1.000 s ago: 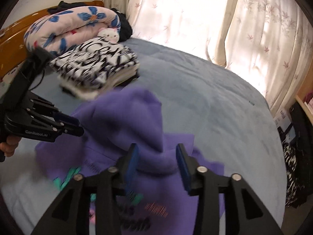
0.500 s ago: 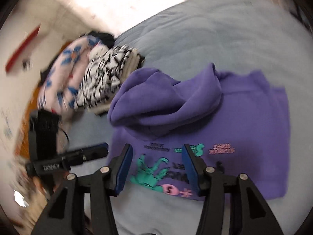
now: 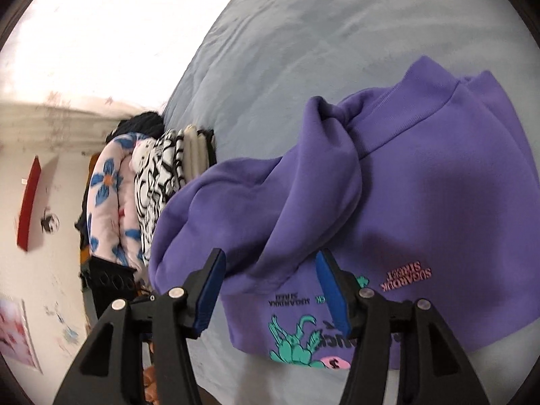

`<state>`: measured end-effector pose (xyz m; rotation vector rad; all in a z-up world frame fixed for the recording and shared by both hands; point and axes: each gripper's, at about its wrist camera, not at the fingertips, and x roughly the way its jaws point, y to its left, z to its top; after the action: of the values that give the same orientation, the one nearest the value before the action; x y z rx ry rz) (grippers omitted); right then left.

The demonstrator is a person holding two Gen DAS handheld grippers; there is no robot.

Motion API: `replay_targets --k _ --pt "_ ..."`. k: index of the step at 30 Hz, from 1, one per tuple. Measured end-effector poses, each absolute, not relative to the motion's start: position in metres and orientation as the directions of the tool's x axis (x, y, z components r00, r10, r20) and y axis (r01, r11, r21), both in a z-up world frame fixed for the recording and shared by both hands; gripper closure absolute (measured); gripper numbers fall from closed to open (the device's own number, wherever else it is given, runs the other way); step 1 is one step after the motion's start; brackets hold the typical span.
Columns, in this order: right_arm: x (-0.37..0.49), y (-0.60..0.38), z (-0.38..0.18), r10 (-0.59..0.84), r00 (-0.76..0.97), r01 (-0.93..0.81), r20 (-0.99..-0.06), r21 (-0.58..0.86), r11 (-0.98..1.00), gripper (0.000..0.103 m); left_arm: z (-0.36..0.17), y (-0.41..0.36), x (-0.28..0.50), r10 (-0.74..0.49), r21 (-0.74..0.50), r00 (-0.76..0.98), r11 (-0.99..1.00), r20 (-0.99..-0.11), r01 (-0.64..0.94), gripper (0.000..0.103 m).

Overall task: Fold large clothes
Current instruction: 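Press and smooth the folded hood onto the body with both tools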

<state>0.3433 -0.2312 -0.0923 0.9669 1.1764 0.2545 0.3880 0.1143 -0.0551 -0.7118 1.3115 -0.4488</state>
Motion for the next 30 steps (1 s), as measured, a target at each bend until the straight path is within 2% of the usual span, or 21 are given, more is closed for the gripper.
replay_targets --k 13,19,26,29,30 --pt "0.368 -0.23 -0.119 0.639 0.381 0.39 -0.668 0.743 0.544 0.046 -0.06 0.146 0.386 -0.712 -0.76 0.29 0.642 -0.639 -0.097 0.041" --pt "0.377 -0.217 -0.133 0.646 0.334 0.408 -0.686 0.723 0.557 0.046 -0.083 0.143 0.398 -0.718 -0.755 0.237 0.638 -0.654 -0.15 0.035" --pt "0.384 -0.204 -0.14 0.625 0.338 0.339 -0.703 0.711 0.616 0.046 -0.123 0.122 0.411 -0.728 -0.739 0.138 0.646 -0.672 -0.191 0.035" --pt "0.387 -0.193 -0.13 0.585 0.354 0.23 -0.73 0.674 0.701 0.06 -0.128 0.112 0.415 -0.699 -0.713 0.14 0.683 -0.701 -0.156 0.039" --pt "0.388 -0.19 -0.127 0.569 0.36 0.191 -0.739 0.656 0.731 0.071 -0.127 0.109 0.417 -0.681 -0.698 0.151 0.704 -0.716 -0.136 0.049"
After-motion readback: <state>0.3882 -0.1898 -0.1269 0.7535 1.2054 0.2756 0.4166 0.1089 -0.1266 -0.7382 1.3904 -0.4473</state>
